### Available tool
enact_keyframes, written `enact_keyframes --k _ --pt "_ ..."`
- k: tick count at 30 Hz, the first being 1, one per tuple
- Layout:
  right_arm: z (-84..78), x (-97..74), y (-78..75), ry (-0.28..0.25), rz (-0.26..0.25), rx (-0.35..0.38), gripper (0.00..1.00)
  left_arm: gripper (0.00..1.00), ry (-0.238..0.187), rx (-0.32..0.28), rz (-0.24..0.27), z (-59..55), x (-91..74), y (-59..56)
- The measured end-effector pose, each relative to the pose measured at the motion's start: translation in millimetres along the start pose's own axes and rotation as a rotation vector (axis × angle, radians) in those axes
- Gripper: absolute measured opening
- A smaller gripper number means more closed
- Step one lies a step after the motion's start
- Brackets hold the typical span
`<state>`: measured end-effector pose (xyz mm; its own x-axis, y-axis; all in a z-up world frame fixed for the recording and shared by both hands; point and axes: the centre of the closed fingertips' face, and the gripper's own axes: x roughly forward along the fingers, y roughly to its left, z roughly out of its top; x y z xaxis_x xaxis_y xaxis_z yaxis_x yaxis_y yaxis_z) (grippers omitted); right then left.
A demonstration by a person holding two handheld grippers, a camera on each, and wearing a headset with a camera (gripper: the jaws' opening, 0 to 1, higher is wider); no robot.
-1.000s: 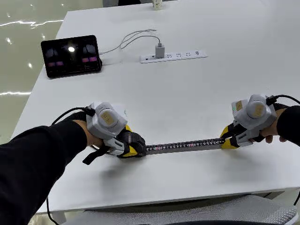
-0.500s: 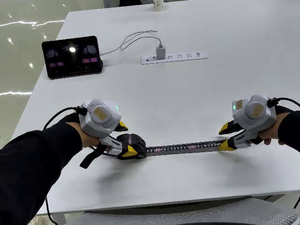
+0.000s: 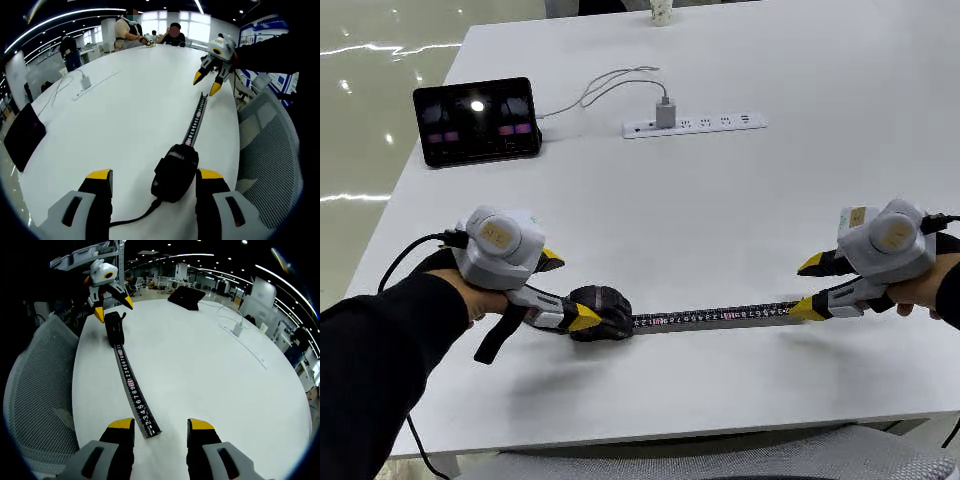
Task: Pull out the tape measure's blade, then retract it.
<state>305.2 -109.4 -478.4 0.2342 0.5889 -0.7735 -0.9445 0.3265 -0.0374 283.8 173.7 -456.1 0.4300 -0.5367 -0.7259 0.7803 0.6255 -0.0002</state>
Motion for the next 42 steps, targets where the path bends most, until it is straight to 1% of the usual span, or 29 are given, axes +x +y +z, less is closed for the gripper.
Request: enact_keyframes --k 1,2,4,7,9,12,14,16,19,22,25,28,30,32,34,37,42 --pt "-1.3 -2.1 -0.4 -0.002 -0.006 0.009 0.4 0.65 -0.001 -0.012 0.005 -1.6 -1.7 0.6" --pt "-1.3 -4.8 0.0 -0.017 -0.011 0.033 0.41 0.65 -0.001 -0.031 0.006 -4.2 -4.0 1.2" --pt "-0.8 -8.9 -0.8 -0.034 -0.025 0.049 0.42 0.65 -0.008 -0.047 0.014 -6.6 -6.8 2.6" --pt "-1.7 -15.6 -2.0 -0.054 -0.051 0.069 0.43 0.67 -0.033 -0.097 0.039 -8.2 -12.0 6.4" --pt "-2.8 -19.7 -2.2 -0.07 -0.066 0.089 0.44 0.68 -0.045 -0.119 0.054 -11.8 -14.8 8.6" --pt "-7.6 -25.0 -3.3 -0.088 -0.089 0.125 0.46 0.72 -0.076 -0.174 0.074 -16.3 -19.6 9.6" --pt "-9.5 -27.9 -1.8 -0.094 -0.094 0.137 0.47 0.73 -0.082 -0.193 0.081 -20.1 -22.2 9.3" --pt "-10.8 -32.0 -1.3 -0.106 -0.107 0.148 0.47 0.73 -0.081 -0.202 0.094 -26.8 -25.5 8.5" --pt "-14.6 -37.2 0.2 -0.112 -0.123 0.16 0.49 0.74 -0.094 -0.233 0.108 -33.6 -31.5 6.6" --pt "-20.8 -40.4 3.3 -0.129 -0.141 0.19 0.5 0.78 -0.11 -0.269 0.11 -41.3 -36.5 2.2" --pt "-27.9 -41.1 8.9 -0.131 -0.146 0.208 0.53 0.8 -0.116 -0.282 0.125 -47.2 -39.8 0.0" --pt "-31.5 -44.5 14.3 -0.126 -0.155 0.204 0.54 0.81 -0.12 -0.288 0.133 -51.6 -42.2 -3.3" --pt "-34.5 -48.9 13.3 -0.131 -0.171 0.205 0.56 0.81 -0.117 -0.289 0.141 -55.4 -44.4 -4.3" --pt "-37.4 -54.1 10.4 -0.147 -0.196 0.213 0.58 0.81 -0.125 -0.291 0.148 -56.8 -47.7 -6.0" --pt "-42.4 -57.6 9.9 -0.152 -0.205 0.231 0.59 0.82 -0.126 -0.292 0.154 -59.3 -49.3 -7.1" --pt "-52.3 -60.1 12.6 -0.146 -0.215 0.246 0.61 0.83 -0.124 -0.291 0.167 -64.1 -52.1 -7.4" --pt "-62.6 -64.3 18.7 -0.15 -0.226 0.269 0.66 0.9 -0.14 -0.3 0.187 -68.6 -56.7 -8.1"
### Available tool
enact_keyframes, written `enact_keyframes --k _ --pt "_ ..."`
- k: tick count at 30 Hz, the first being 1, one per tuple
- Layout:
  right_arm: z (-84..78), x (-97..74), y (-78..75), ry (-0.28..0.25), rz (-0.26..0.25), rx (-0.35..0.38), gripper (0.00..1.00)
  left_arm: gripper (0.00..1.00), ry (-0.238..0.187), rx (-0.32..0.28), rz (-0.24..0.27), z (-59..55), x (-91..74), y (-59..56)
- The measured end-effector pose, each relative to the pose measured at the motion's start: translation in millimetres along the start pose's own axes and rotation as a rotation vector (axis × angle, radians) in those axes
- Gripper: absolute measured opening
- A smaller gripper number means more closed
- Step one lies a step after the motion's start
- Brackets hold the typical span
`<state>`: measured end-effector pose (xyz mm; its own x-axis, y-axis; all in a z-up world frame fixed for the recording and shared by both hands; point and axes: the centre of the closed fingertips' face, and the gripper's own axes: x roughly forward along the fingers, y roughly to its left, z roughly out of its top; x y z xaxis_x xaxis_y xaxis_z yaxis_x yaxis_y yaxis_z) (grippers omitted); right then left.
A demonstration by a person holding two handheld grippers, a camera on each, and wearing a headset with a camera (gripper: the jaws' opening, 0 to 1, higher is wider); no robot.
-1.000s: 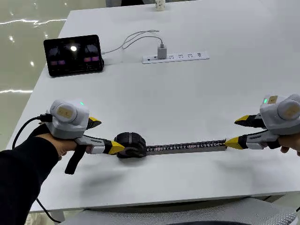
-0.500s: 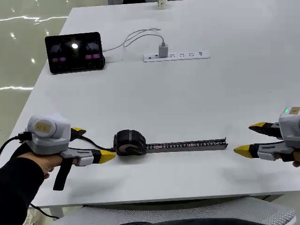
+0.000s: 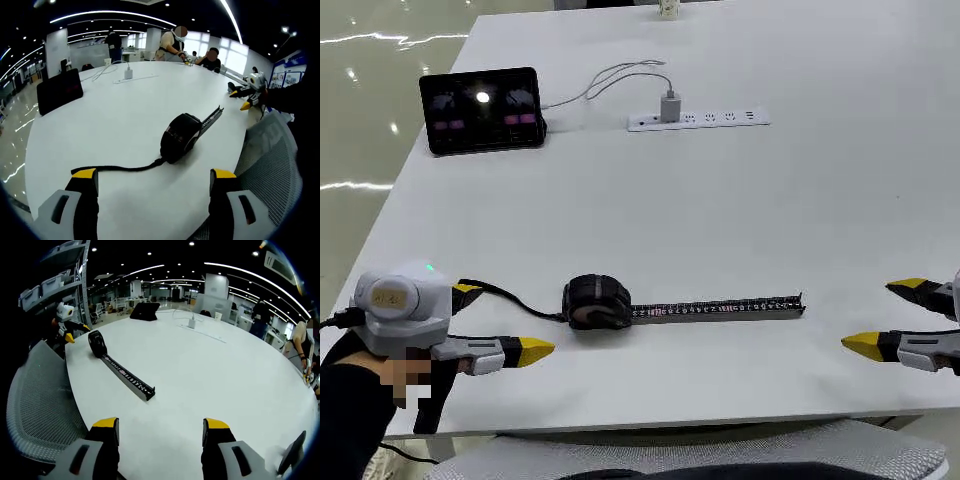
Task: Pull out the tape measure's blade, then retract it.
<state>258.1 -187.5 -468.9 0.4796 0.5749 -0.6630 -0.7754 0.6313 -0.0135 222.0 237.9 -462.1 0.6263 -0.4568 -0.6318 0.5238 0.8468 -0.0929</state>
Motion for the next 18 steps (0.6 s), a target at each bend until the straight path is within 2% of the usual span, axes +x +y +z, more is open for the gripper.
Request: enact_keyframes --k 6,11,13,16,18 --pt "-2.2 -5.9 1.7 -0.016 -0.019 0.011 0.77 0.99 0.0 -0.007 0.025 -5.5 -3.7 2.3" --pt "-3.6 -9.8 2.6 -0.023 -0.028 -0.003 0.85 0.99 -0.005 -0.012 0.032 -7.9 -7.4 3.4" --pt "-6.3 -10.5 2.4 -0.019 -0.029 0.001 0.88 0.99 0.0 0.008 0.043 -9.2 -8.3 5.2" --pt "-8.9 -11.1 1.3 -0.02 -0.034 0.016 0.98 0.99 -0.002 0.013 0.055 -9.2 -10.1 6.6" --pt "-8.6 -14.9 2.0 -0.026 -0.036 0.022 0.99 0.99 -0.002 0.013 0.057 -9.3 -11.1 7.4"
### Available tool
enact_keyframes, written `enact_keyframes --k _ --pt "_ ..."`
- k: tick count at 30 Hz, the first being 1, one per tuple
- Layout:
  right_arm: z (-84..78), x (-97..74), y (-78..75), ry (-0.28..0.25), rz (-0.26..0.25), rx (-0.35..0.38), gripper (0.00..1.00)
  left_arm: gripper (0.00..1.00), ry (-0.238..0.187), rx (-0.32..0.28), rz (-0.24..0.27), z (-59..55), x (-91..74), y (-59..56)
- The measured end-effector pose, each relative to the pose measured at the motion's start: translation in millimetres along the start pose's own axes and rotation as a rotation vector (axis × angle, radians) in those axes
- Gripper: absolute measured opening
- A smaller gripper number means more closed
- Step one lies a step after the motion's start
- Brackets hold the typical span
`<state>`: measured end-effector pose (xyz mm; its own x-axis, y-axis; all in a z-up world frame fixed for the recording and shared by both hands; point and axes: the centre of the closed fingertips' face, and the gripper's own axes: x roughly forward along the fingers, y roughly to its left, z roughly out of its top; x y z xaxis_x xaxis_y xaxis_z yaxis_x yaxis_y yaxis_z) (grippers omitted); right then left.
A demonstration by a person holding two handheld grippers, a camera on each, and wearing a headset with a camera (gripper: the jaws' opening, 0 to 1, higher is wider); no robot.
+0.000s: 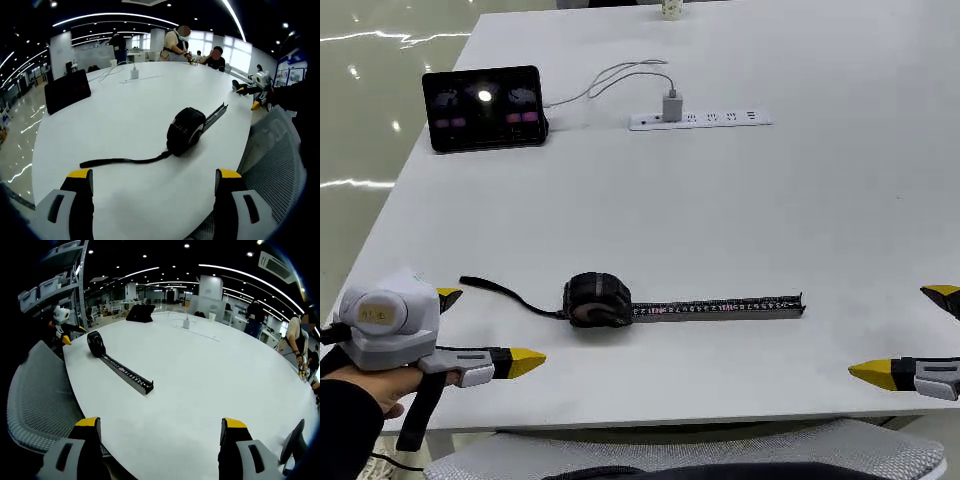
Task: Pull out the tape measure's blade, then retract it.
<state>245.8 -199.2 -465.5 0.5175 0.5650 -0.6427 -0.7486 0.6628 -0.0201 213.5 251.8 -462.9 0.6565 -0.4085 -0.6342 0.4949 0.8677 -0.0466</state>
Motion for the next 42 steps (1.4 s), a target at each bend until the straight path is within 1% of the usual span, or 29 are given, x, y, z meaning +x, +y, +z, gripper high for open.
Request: enact_keyframes --k 2,5,9,10,12,13,15,17,19,22,24,25,27,30,33,34,35,38,42 --pt "-1.2 -0.7 1.2 -0.002 0.009 0.013 0.99 0.99 -0.007 0.012 0.006 1.0 -0.8 1.3" --pt "-4.0 -1.2 1.6 0.004 0.01 0.011 0.99 0.99 -0.012 0.016 0.01 1.9 -1.6 1.6" --pt "-3.9 -3.2 0.6 0.003 0.008 0.018 0.99 0.99 -0.009 0.021 0.016 1.8 -1.3 2.8" --pt "-4.4 -3.0 0.3 0.002 0.008 0.013 0.99 0.99 -0.008 0.028 0.02 1.5 -1.2 3.5" --pt "-5.7 -3.6 -0.1 0.008 0.002 -0.008 0.99 0.99 0.011 0.064 0.036 -1.6 -0.2 5.0" --pt "-6.4 -3.9 0.6 0.011 0.006 -0.01 0.99 0.99 0.016 0.064 0.034 -2.8 0.3 5.1" --pt "-6.2 -3.6 4.1 0.009 0.02 -0.002 0.99 0.99 0.023 0.061 0.035 -3.9 0.3 5.4" --pt "-7.2 -3.5 4.8 0.015 0.019 0.01 0.99 0.99 0.021 0.056 0.037 -3.8 0.4 5.4" --pt "-7.0 -3.8 7.2 0.013 0.029 0.022 0.99 0.99 0.019 0.049 0.039 -3.3 0.6 5.2" --pt "-8.7 -3.2 6.6 0.021 0.028 0.021 0.99 0.99 0.017 0.019 0.025 -2.2 1.0 1.7" --pt "-9.4 -3.4 5.7 0.025 0.026 0.021 0.99 0.99 0.019 0.012 0.027 -2.0 1.7 1.7" --pt "-11.6 -3.7 3.0 0.04 0.016 0.012 0.99 0.99 0.014 0.002 0.022 -0.3 2.1 -0.3" --pt "-8.7 -4.7 2.2 0.024 0.028 0.03 0.99 0.99 0.009 -0.009 0.025 3.2 3.0 -2.7" --pt "-8.7 -4.3 -0.4 0.031 0.022 0.019 0.99 0.99 0.001 -0.011 0.027 8.2 5.4 -7.4" --pt "-6.6 -3.2 -0.6 0.026 0.032 0.011 0.99 0.99 0.0 -0.023 0.041 13.6 9.6 -11.5" --pt "-5.8 -1.9 -0.8 0.027 0.038 0.007 0.99 0.99 -0.007 -0.046 0.059 17.3 11.7 -11.6" --pt "-5.5 -0.9 -1.1 0.03 0.042 0.001 0.99 0.99 -0.002 -0.056 0.082 18.3 12.8 -10.2" --pt "-3.9 2.4 -2.8 0.047 0.053 -0.02 0.99 0.99 0.001 -0.057 0.098 23.2 18.5 -13.8" --pt "0.9 5.2 -3.9 0.06 0.075 -0.052 0.99 0.99 0.011 -0.06 0.096 28.9 25.1 -24.6"
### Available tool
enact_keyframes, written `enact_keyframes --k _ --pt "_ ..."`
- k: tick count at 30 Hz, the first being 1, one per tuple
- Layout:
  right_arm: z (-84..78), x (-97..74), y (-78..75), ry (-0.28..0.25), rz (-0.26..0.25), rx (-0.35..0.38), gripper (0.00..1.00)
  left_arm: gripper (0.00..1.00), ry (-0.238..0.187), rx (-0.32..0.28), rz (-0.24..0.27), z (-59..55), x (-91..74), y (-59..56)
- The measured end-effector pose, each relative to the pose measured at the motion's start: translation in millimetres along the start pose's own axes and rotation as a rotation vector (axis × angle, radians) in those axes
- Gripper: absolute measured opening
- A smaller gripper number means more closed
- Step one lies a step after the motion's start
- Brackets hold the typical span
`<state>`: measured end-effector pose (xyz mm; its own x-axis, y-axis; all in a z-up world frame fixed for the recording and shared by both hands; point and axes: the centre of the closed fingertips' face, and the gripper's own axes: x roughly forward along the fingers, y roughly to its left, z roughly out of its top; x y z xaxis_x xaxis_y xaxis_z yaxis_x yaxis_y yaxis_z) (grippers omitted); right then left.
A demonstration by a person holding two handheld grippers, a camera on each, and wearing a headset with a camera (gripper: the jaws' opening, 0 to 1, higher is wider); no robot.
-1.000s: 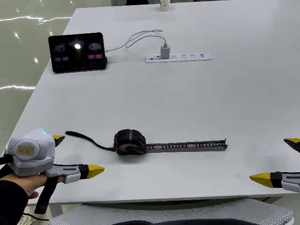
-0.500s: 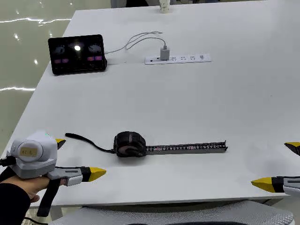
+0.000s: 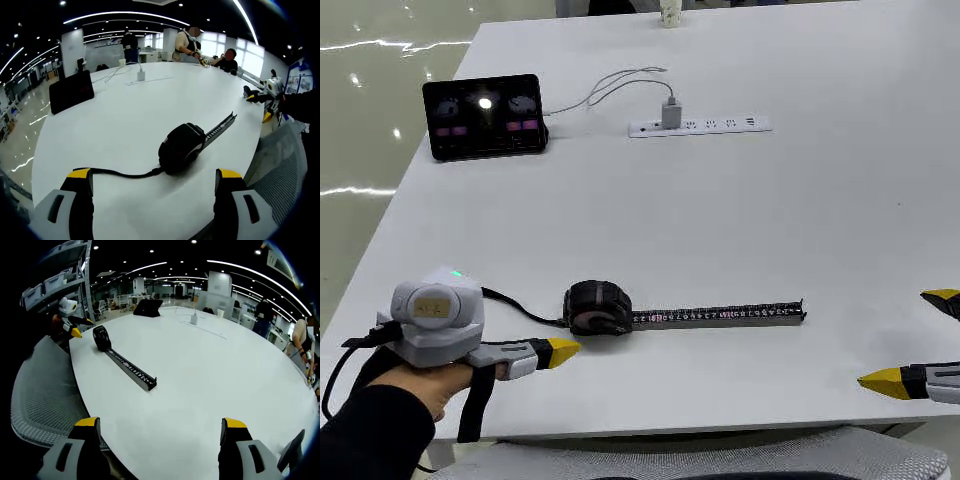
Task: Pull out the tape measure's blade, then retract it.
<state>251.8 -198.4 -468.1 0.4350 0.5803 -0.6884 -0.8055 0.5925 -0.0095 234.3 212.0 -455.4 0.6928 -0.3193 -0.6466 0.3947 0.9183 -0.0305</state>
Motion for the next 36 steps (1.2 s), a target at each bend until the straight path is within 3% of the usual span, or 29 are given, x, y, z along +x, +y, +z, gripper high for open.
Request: enact_keyframes --k 7,8,13,16,18,20,23,33,34,35,36 --pt "7.3 1.1 -3.3 0.006 0.014 -0.039 0.99 0.99 -0.03 0.005 -0.019 16.8 3.5 -20.3" --pt "7.9 1.9 -3.8 0.004 0.018 -0.046 0.99 0.99 -0.028 -0.008 0.002 18.1 6.1 -19.5" --pt "10.7 7.4 -1.2 0.035 0.035 -0.1 0.99 0.99 -0.032 -0.066 0.016 22.9 17.8 -24.1" --pt "13.4 11.1 -0.8 0.054 0.039 -0.159 0.99 0.99 -0.072 -0.1 0.025 30.9 23.9 -27.3" --pt "14.3 14.3 -0.5 0.073 0.045 -0.186 0.99 0.99 -0.067 -0.11 0.027 31.7 29.7 -29.9" --pt "22.1 18.4 3.8 0.049 0.081 -0.247 0.99 0.99 -0.075 -0.116 0.026 34.8 34.0 -34.5" --pt "26.0 22.5 6.1 0.067 0.093 -0.26 0.99 0.99 -0.082 -0.124 0.027 37.7 39.9 -41.9" --pt "39.9 39.8 9.1 0.117 0.187 -0.377 0.99 0.99 -0.107 -0.141 0.077 40.7 52.2 -52.1" --pt "40.8 41.5 9.1 0.119 0.195 -0.38 0.99 0.99 -0.108 -0.135 0.091 40.4 52.8 -51.3" --pt "43.6 44.0 10.0 0.118 0.215 -0.372 0.99 0.99 -0.131 -0.118 0.154 43.5 51.7 -42.2" --pt "45.7 45.9 10.7 0.114 0.229 -0.361 0.99 0.99 -0.141 -0.117 0.169 44.3 52.1 -40.8"
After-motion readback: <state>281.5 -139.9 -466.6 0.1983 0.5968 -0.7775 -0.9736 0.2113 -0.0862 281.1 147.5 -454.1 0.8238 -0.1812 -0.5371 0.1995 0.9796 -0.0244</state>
